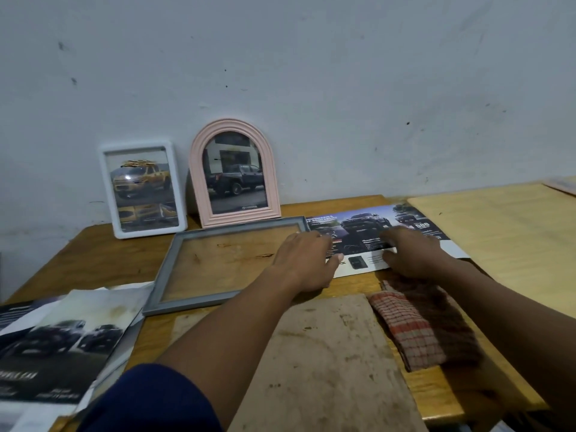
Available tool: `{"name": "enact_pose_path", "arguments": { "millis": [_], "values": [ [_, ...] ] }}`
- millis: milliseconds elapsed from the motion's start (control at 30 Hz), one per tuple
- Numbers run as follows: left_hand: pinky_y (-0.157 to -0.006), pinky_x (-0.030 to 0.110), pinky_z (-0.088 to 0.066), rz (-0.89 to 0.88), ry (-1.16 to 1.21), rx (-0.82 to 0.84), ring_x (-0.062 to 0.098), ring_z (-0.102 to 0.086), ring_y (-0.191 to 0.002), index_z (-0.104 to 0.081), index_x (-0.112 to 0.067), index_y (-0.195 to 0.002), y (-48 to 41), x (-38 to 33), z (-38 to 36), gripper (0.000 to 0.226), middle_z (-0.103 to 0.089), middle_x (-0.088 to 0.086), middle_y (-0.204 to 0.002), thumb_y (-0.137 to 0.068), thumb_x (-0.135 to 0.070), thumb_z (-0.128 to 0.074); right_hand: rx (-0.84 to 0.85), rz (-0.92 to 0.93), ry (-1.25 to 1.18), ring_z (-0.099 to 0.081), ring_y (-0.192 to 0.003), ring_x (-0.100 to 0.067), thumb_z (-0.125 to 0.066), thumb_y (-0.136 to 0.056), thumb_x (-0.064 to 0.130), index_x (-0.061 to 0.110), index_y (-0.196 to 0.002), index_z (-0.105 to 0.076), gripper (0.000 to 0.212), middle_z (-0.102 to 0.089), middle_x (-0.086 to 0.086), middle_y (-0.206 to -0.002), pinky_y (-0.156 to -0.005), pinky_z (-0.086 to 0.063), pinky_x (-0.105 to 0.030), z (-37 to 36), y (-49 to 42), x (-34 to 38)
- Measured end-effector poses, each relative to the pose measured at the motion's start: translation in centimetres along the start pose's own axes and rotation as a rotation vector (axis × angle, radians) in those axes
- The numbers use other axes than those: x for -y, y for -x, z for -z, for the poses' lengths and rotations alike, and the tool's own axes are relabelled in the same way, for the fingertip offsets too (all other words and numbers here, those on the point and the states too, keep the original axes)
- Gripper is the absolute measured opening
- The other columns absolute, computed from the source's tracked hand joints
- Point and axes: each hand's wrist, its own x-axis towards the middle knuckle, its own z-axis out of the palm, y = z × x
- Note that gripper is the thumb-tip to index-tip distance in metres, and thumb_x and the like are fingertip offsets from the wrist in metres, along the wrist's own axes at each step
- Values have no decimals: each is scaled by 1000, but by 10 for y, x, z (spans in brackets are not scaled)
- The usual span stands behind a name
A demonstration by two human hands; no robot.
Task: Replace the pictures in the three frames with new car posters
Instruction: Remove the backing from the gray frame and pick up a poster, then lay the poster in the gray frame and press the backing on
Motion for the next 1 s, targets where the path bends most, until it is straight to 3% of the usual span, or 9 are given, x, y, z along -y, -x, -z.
{"name": "enact_pose_path", "arguments": {
  "millis": [133,267,467,600,700,800,867,1000],
  "values": [
    [-95,40,-45,45,66,-44,24,-55,-117,-58,-22,-131,19,18,20,42,-61,4,-129,-101,-50,-49,-64,120,-163,-59,-117,-26,-63,-92,30,21,-130,-60,39,-61,-5,-135,-97,-50,-45,14,-4,35],
    [-100,42,-44,140,20,-81,26,-54,-124,-57,-20,-137,56,62,39,47,-59,5,-136,-101,-50,-49,-78,256,-231,-57,-119,-28,-63,-93,21,14,-127,-62,35,-63,-10,-130,-94,-44,-33,18,1,101],
    [-101,41,-46,445,86,-162,27,-53,-126,-55,-20,-139,147,157,55,50,-56,7,-141,-101,-50,-49,-3,502,-274,-56,-115,-18,-62,-93,27,22,-127,-61,35,-61,-2,-128,-91,-45,-30,-1,22,229],
    [-102,44,-45,620,53,-193,30,-53,-126,-55,-17,-140,223,212,54,51,-57,10,-141,-101,-49,-48,60,609,-178,-46,-128,-23,-59,-91,39,26,-130,-59,41,-52,-3,-140,-104,-42,-46,-34,40,308],
    [-110,43,-40,716,57,-163,28,-47,-135,-49,-18,-147,266,239,47,57,-52,8,-148,-100,-51,-50,92,656,-70,-18,-147,-29,-55,-92,43,27,-133,-55,44,-32,-5,-155,-114,-22,-59,-59,50,348],
    [-113,49,-37,743,50,-90,28,-43,-139,-45,-21,-149,296,253,38,60,-48,5,-150,-100,-56,-45,127,663,23,9,-151,-34,-55,-92,48,27,-133,-54,46,-9,-6,-165,-115,-1,-67,-77,55,375],
    [-115,51,-35,765,54,-81,28,-40,-141,-42,-21,-150,308,258,35,60,-44,6,-153,-102,-56,-41,146,639,93,15,-150,-35,-50,-92,57,25,-135,-54,54,-2,-6,-166,-113,4,-70,-85,54,388],
    [-115,51,-34,815,51,-135,28,-40,-140,-42,-20,-150,318,269,36,57,-42,7,-154,-102,-51,-44,176,629,81,15,-151,-33,-41,-91,69,25,-144,-48,70,-6,-3,-166,-113,5,-71,-93,53,404]
  ]
}}
